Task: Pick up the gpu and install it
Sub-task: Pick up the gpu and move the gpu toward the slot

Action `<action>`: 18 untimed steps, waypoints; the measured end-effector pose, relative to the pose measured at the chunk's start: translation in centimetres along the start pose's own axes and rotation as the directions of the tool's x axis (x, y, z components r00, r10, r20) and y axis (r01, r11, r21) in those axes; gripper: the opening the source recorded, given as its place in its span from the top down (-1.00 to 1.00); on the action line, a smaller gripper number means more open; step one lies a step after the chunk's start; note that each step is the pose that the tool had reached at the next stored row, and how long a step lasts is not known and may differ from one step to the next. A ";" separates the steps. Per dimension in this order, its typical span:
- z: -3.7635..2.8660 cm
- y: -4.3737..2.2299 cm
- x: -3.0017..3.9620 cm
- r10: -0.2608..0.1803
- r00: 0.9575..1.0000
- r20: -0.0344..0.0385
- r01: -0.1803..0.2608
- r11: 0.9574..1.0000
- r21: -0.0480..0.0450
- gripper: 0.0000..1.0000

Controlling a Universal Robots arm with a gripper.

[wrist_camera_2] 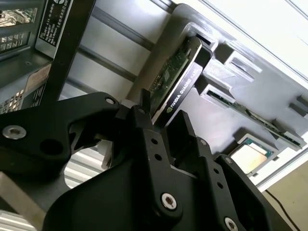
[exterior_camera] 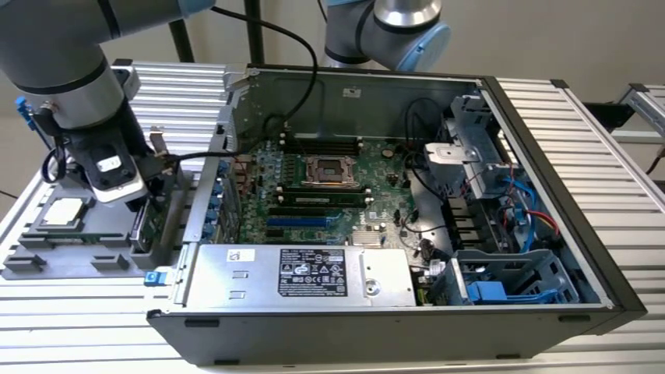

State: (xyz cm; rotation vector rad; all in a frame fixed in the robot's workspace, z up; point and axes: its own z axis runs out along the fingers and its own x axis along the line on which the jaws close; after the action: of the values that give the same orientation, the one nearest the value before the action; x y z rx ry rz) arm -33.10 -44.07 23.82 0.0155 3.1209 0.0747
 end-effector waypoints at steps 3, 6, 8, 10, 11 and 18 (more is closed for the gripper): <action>0.03 0.02 0.00 -0.001 1.000 0.000 0.001 1.000 0.000 -1.00; 0.04 0.04 0.00 -0.001 1.000 0.000 0.001 1.000 0.000 -1.00; 0.04 0.05 0.00 -0.001 1.000 0.000 0.001 1.000 0.000 -1.00; 0.04 0.05 0.00 -0.001 1.000 0.000 0.001 1.000 0.000 -1.00; 0.04 0.05 0.00 -0.001 1.000 0.000 0.001 1.000 0.000 1.00; 0.04 0.05 0.00 -0.001 1.000 0.000 0.001 1.000 0.000 1.00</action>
State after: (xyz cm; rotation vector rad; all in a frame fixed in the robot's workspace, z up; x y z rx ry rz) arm -33.10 -44.02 23.78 0.0140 3.1211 0.0747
